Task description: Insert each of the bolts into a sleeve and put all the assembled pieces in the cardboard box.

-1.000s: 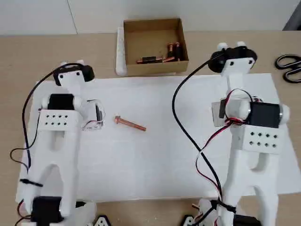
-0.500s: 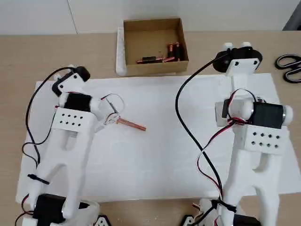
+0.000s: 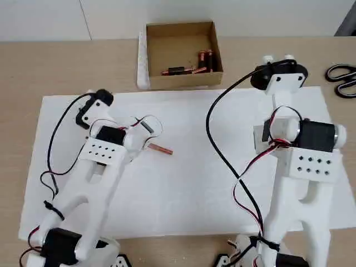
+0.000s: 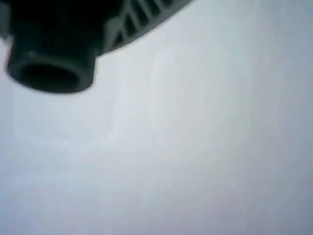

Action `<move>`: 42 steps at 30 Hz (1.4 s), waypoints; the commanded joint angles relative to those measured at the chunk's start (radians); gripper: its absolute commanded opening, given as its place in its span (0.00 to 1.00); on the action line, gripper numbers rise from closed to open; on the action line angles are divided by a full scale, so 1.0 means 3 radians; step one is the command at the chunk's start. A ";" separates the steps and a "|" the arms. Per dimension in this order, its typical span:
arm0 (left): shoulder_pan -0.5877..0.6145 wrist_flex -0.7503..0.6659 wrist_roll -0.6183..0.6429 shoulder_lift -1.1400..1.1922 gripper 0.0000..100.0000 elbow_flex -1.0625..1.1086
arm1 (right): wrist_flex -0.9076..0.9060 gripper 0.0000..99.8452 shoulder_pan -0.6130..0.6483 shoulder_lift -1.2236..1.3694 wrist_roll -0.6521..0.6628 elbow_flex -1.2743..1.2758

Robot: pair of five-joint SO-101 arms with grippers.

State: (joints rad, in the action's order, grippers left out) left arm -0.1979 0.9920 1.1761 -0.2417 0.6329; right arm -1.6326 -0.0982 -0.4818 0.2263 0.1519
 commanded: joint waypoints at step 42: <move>0.0000 -0.0384 0.0031 0.0844 0.10 -0.0228 | -0.0049 0.00 -0.0043 -0.0125 -0.0113 -0.0205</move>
State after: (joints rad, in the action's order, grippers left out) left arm -0.1979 0.8155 1.1792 -0.0407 0.6636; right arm -1.6433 -0.1043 -0.4818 0.2064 0.1519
